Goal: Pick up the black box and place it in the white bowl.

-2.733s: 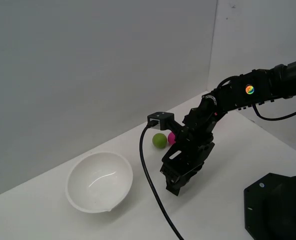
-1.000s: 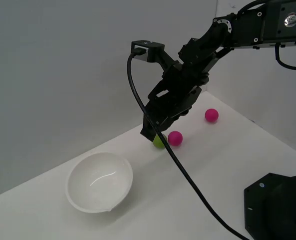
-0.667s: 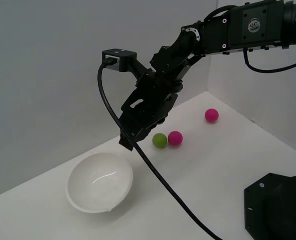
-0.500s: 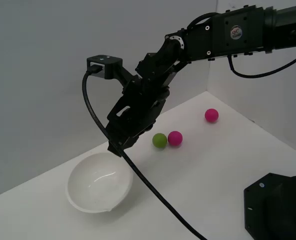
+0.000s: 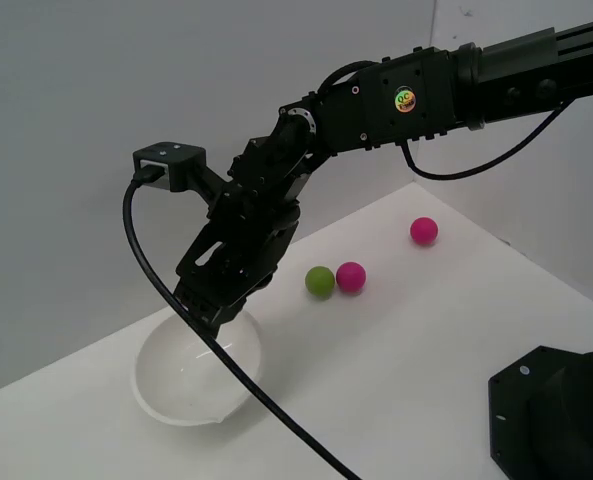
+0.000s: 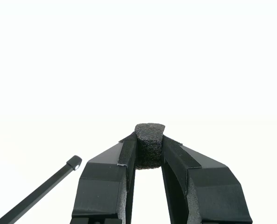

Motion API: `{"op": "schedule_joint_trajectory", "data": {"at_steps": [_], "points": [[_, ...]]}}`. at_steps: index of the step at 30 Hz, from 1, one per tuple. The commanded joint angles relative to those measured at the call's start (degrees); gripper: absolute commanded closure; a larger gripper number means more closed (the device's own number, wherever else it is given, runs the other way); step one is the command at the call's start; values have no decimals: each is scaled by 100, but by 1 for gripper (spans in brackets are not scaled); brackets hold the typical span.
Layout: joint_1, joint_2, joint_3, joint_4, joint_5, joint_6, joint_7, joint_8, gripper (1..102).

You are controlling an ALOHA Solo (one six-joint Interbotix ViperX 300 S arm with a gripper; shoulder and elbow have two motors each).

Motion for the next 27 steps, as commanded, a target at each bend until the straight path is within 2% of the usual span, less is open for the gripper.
{"op": "schedule_joint_trajectory", "data": {"at_steps": [1,4,6,9,13,20,27], "points": [[-26,79,123,-158,-185,-105,26,9,100],[-26,53,97,-158,-185,-193,26,9,98],[-26,26,70,-158,-185,-229,26,9,90],[-26,-18,18,-158,-185,-308,26,9,70],[-26,-88,-44,-158,-185,-360,26,9,51],[-26,-105,-62,-167,-193,-387,26,9,6],[-26,-105,-62,-167,-193,-387,26,9,5]]}}
